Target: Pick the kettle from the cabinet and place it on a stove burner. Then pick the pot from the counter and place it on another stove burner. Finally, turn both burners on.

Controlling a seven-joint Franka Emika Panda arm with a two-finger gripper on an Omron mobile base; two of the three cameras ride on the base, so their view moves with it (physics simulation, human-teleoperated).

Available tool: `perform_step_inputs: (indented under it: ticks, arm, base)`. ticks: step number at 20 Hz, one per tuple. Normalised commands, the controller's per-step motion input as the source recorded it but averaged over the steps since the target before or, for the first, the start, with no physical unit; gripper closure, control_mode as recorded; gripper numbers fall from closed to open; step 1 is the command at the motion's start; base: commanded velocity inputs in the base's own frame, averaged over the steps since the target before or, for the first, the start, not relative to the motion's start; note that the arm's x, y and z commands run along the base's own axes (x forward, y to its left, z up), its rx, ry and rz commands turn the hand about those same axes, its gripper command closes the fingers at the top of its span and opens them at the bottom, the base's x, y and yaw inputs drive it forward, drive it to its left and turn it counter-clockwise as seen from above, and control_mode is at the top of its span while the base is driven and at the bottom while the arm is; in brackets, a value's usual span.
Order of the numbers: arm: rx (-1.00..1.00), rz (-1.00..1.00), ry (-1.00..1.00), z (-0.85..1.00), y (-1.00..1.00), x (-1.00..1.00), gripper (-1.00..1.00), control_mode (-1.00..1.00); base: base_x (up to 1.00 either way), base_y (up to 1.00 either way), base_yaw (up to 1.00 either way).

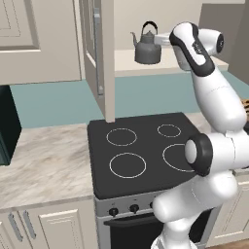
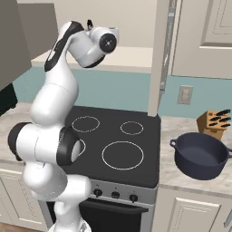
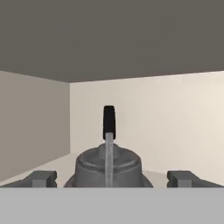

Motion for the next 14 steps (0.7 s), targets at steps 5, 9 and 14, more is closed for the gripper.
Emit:
perform_step_inputs:
  ticks: [5,9,14]
  arm:
    - [0.00,0.04,0.00,0.00,0.00,0.24,-1.00,-1.00]
    - [0.00,0.02,0.00,0.00,0.00,0.20,-1.00,-1.00]
    - [0.00,0.00,0.00,0.00,0.08,0.11,-1.00,-1.00]
  base:
    - [0.00,0.00,0.00]
    - [0.00,0.00,0.00]
    - [0.00,0.00,0.00]
